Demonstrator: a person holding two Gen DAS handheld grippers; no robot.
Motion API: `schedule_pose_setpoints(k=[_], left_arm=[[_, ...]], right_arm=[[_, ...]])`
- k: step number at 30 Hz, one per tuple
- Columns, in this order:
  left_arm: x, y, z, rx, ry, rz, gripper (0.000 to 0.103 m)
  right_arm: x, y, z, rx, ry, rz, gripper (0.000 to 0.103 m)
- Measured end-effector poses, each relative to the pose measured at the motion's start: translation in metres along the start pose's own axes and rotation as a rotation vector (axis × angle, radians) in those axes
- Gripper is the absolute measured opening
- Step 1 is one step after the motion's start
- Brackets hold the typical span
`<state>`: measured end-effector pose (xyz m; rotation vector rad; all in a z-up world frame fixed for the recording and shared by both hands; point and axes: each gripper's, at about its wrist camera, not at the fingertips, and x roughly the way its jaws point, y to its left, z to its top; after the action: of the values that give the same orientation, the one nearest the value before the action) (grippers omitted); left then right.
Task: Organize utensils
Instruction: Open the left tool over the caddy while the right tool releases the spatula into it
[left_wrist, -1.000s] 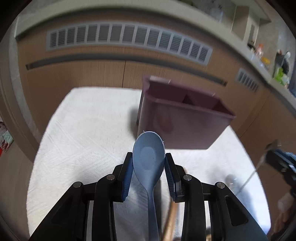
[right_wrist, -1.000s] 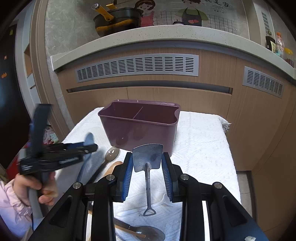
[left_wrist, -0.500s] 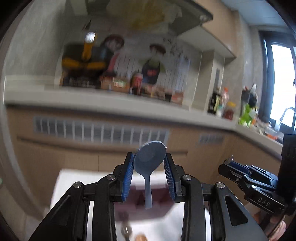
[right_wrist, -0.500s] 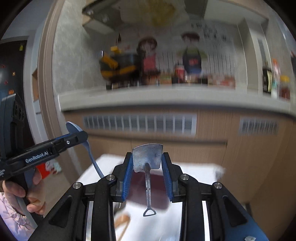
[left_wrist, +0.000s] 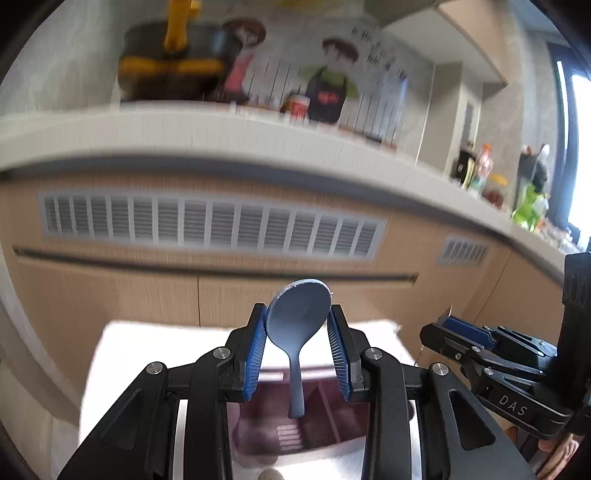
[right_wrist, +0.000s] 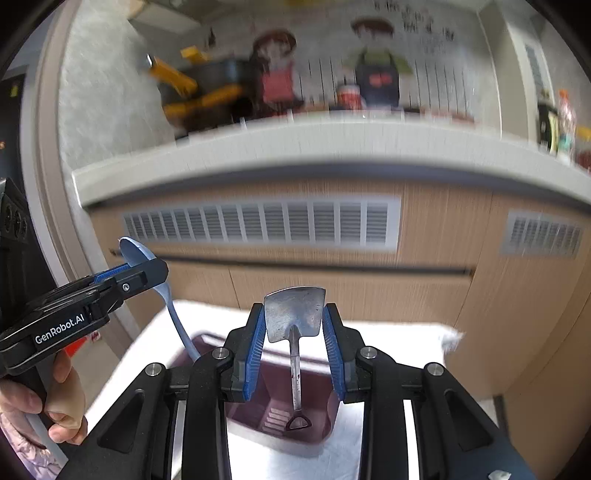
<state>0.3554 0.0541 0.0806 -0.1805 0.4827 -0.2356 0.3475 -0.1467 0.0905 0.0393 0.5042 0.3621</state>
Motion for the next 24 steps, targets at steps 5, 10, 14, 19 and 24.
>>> schedule_pose_setpoints(k=[5, 10, 14, 19, 24], left_arm=[[0.032, 0.010, -0.033, -0.041, 0.124, -0.012, 0.036], [0.025, 0.011, -0.048, -0.059, 0.138, -0.012, 0.045], [-0.004, 0.010, -0.053, -0.061, 0.101, 0.016, 0.053], [-0.041, 0.010, -0.070, -0.050, 0.103, 0.041, 0.063], [-0.059, 0.008, -0.102, -0.028, 0.163, 0.077, 0.068]], right_arm=[[0.028, -0.004, -0.027, 0.005, 0.089, 0.001, 0.029], [0.029, 0.002, -0.039, -0.029, 0.099, -0.007, 0.047], [0.012, 0.006, -0.044, -0.046, 0.051, -0.014, 0.076], [-0.027, 0.011, -0.059, -0.069, -0.013, -0.086, 0.103], [-0.040, 0.014, -0.087, -0.117, 0.076, -0.093, 0.103]])
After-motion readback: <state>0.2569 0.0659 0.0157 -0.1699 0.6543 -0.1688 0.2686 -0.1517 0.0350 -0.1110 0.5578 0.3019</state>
